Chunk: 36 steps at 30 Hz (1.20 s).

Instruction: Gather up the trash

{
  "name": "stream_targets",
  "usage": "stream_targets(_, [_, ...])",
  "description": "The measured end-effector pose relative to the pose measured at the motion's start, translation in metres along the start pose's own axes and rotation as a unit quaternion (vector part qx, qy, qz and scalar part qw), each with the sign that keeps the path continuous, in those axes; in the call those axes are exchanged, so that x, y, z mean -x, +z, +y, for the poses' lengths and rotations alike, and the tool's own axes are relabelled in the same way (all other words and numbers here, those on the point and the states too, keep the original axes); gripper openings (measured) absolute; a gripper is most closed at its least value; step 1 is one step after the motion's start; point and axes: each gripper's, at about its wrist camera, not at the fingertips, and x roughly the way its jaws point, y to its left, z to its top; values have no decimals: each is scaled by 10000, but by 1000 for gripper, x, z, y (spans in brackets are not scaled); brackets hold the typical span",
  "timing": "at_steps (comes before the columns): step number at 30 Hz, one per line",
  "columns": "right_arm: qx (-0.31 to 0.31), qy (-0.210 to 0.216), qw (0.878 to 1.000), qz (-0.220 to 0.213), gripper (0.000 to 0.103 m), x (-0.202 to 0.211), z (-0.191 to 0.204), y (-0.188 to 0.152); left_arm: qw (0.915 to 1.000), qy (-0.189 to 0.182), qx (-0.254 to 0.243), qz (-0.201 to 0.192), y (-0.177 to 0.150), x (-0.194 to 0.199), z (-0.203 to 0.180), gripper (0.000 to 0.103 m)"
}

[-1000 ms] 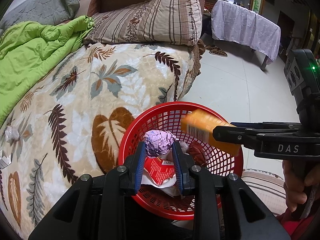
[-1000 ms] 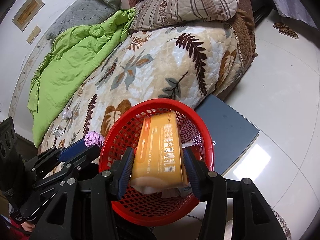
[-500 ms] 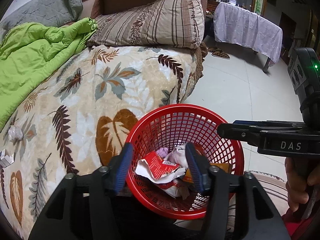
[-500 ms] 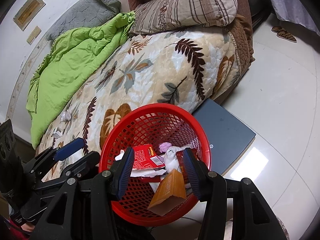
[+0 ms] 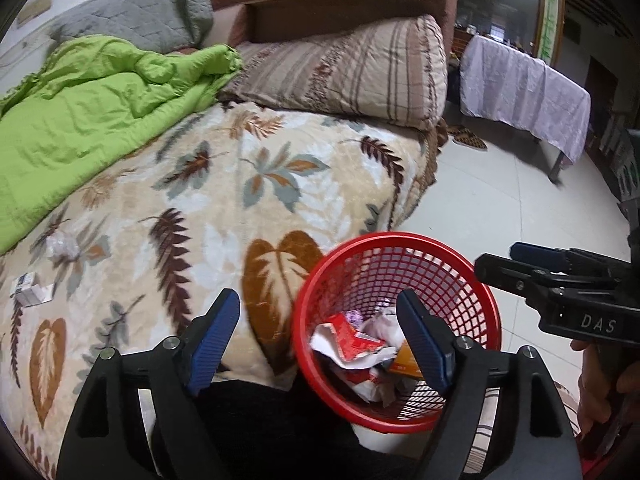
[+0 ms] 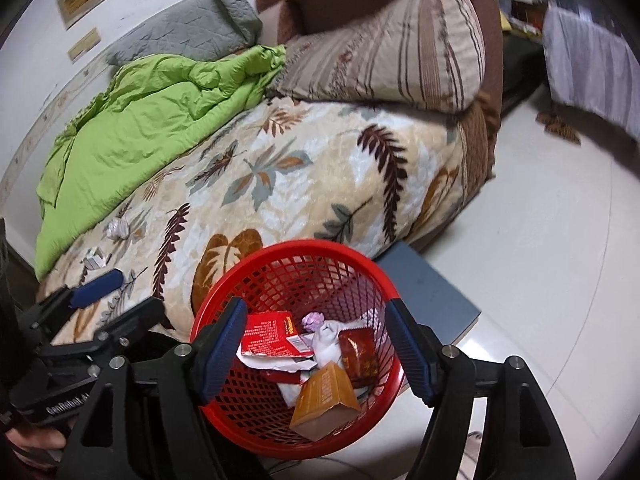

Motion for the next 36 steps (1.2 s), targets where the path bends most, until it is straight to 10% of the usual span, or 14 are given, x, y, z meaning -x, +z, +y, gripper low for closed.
stream_targets(21, [1876,-641,9772,-755,80,51,71,-55,9916,832,646,-756,-60,78,70,91])
stream_targets(36, [1979,-571,9763,-667,80,44,73,-58,9830,1346,968,-788,-66,82,82,97])
